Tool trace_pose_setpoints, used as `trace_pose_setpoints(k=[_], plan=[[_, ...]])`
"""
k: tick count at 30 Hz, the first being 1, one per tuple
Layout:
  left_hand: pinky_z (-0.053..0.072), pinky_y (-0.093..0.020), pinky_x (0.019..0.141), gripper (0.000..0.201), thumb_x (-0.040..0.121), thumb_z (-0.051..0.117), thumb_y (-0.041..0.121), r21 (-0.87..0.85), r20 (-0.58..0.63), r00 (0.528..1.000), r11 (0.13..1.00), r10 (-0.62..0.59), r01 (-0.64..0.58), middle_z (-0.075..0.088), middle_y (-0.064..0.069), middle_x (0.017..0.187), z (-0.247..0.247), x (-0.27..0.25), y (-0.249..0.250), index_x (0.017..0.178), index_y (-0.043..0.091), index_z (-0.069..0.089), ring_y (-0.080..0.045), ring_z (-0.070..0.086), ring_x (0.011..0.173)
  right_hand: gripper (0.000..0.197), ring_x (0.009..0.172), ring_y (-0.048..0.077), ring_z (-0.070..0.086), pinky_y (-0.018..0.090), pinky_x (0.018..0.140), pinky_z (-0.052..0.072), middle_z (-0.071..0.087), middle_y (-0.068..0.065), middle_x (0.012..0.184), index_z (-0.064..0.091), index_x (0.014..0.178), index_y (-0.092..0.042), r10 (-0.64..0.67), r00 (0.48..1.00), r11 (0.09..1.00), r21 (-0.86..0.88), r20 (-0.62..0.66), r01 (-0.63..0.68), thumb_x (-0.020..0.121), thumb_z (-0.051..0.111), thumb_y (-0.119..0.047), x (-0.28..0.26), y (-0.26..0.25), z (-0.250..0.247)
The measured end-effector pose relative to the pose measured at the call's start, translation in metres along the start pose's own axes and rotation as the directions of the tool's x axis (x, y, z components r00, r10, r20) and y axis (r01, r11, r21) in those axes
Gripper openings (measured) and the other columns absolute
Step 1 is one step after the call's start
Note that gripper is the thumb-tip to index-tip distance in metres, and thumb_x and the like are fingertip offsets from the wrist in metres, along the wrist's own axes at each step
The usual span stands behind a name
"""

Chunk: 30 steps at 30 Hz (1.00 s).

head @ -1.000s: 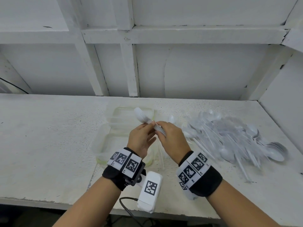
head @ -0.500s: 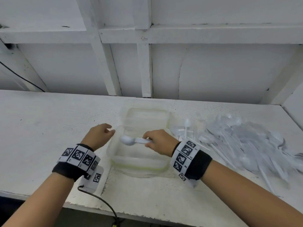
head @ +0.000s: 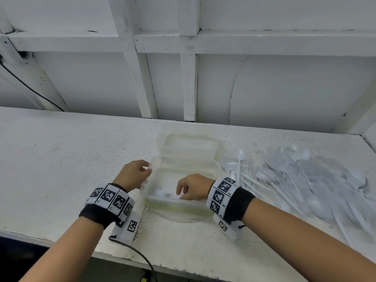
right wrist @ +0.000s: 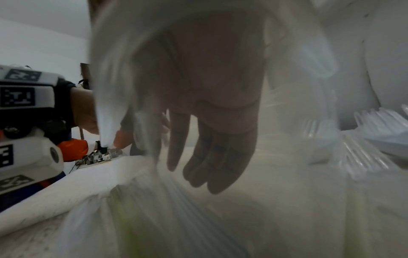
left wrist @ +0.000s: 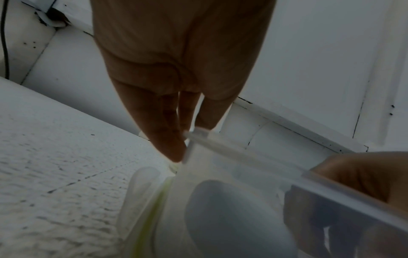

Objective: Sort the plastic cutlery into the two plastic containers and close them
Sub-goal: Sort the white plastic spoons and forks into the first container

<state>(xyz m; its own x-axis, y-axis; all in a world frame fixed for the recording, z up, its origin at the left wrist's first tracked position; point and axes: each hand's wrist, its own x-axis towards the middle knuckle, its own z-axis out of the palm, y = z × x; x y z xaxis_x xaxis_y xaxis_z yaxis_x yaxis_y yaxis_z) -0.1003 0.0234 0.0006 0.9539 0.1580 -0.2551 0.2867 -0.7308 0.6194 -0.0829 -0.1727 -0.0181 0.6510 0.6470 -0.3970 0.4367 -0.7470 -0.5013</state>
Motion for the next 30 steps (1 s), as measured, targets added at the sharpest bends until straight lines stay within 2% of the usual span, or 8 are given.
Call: trace_pose_setpoints(k=[3, 6, 9, 11, 15, 19, 25, 30], plan=[[0.057, -0.034, 0.063, 0.03, 0.094, 0.05, 0.016, 0.001, -0.008, 1.0, 1.0, 0.0, 0.0, 0.066, -0.011, 0.091, 0.001, 0.001, -0.001, 0.122, 0.006, 0.057, -0.028, 0.066, 0.076, 0.028, 0.089, 0.011, 0.047, 0.021, 0.074, 0.036, 0.062, 0.011, 0.116, 0.061, 0.114, -0.007, -0.004, 1.0, 1.0, 0.031, -0.014, 0.004, 0.091, 0.059, -0.023, 0.003, 0.001, 0.002], [0.054, -0.029, 0.059, 0.032, 0.095, 0.049, 0.018, 0.01, 0.002, 1.0, 1.0, -0.02, 0.02, 0.065, -0.012, 0.096, 0.001, 0.001, -0.002, 0.123, 0.006, 0.057, -0.025, 0.064, 0.079, 0.032, 0.101, 0.019, 0.053, 0.023, 0.082, 0.037, 0.06, 0.01, 0.119, 0.058, 0.119, -0.008, 0.011, 1.0, 1.0, 0.007, -0.013, -0.011, 0.092, 0.056, -0.025, 0.003, 0.001, 0.004], [0.05, -0.034, 0.081, 0.037, 0.095, 0.049, 0.025, 0.126, -0.066, 0.998, 0.992, -0.007, 0.015, 0.064, -0.012, 0.113, 0.0, -0.001, 0.001, 0.127, 0.007, 0.054, -0.026, 0.06, 0.1, 0.037, 0.112, 0.02, 0.053, 0.022, 0.086, 0.037, 0.06, 0.008, 0.12, 0.055, 0.124, -0.009, 0.023, 0.998, 0.999, 0.039, -0.053, -0.021, 0.093, 0.055, -0.028, -0.004, 0.002, 0.0], [0.042, -0.032, 0.086, 0.036, 0.095, 0.049, 0.025, 0.187, -0.176, 0.98, 0.981, 0.087, -0.054, 0.063, -0.011, 0.115, 0.0, -0.005, 0.009, 0.126, 0.008, 0.055, -0.023, 0.057, 0.103, 0.036, 0.11, 0.019, 0.055, 0.022, 0.088, 0.039, 0.061, 0.007, 0.118, 0.056, 0.124, -0.01, 0.013, 0.992, 0.997, 0.073, -0.125, -0.004, 0.093, 0.055, -0.027, -0.014, 0.004, -0.008], [0.035, -0.017, 0.07, 0.026, 0.094, 0.051, 0.02, 0.175, -0.285, 0.886, 0.929, 0.365, -0.327, 0.062, -0.005, 0.099, 0.009, -0.024, 0.053, 0.115, 0.009, 0.062, -0.013, 0.052, 0.081, 0.029, 0.099, 0.013, 0.057, 0.021, 0.088, 0.042, 0.063, 0.004, 0.111, 0.061, 0.118, -0.012, -0.01, 0.928, 0.991, 0.121, -0.372, 0.059, 0.092, 0.055, -0.026, -0.053, 0.02, -0.031], [0.038, -0.004, 0.066, 0.019, 0.092, 0.054, 0.018, 0.059, -0.142, 0.806, 0.818, 0.575, -0.572, 0.064, 0.0, 0.092, 0.047, -0.052, 0.112, 0.106, 0.01, 0.065, -0.011, 0.055, 0.077, 0.023, 0.091, 0.007, 0.057, 0.016, 0.085, 0.042, 0.065, -0.001, 0.104, 0.065, 0.111, -0.015, 0.127, 0.819, 0.97, 0.242, -0.559, 0.015, 0.09, 0.059, -0.022, -0.111, 0.059, -0.044], [0.041, -0.021, 0.084, 0.024, 0.094, 0.047, 0.017, 0.042, 0.347, 0.73, 0.768, 0.589, -0.639, 0.063, -0.006, 0.112, 0.149, -0.073, 0.168, 0.109, 0.008, 0.064, -0.018, 0.058, 0.101, 0.02, 0.092, 0.01, 0.059, 0.021, 0.087, 0.046, 0.066, -0.001, 0.101, 0.066, 0.107, -0.015, 0.397, 0.727, 0.905, 0.371, -0.56, -0.209, 0.088, 0.061, -0.019, -0.186, 0.124, -0.015], [0.038, -0.039, 0.102, 0.043, 0.094, 0.04, 0.008, 0.382, 0.462, 0.817, 0.754, 0.344, -0.534, 0.032, -0.017, 0.139, 0.197, -0.068, 0.174, 0.136, 0.008, 0.038, -0.035, 0.036, 0.125, 0.02, 0.086, 0.005, 0.056, 0.005, 0.071, 0.038, 0.063, -0.004, 0.096, 0.065, 0.108, -0.016, 0.486, 0.696, 0.863, 0.415, -0.528, -0.288, 0.089, 0.06, -0.02, -0.214, 0.151, 0.02]])
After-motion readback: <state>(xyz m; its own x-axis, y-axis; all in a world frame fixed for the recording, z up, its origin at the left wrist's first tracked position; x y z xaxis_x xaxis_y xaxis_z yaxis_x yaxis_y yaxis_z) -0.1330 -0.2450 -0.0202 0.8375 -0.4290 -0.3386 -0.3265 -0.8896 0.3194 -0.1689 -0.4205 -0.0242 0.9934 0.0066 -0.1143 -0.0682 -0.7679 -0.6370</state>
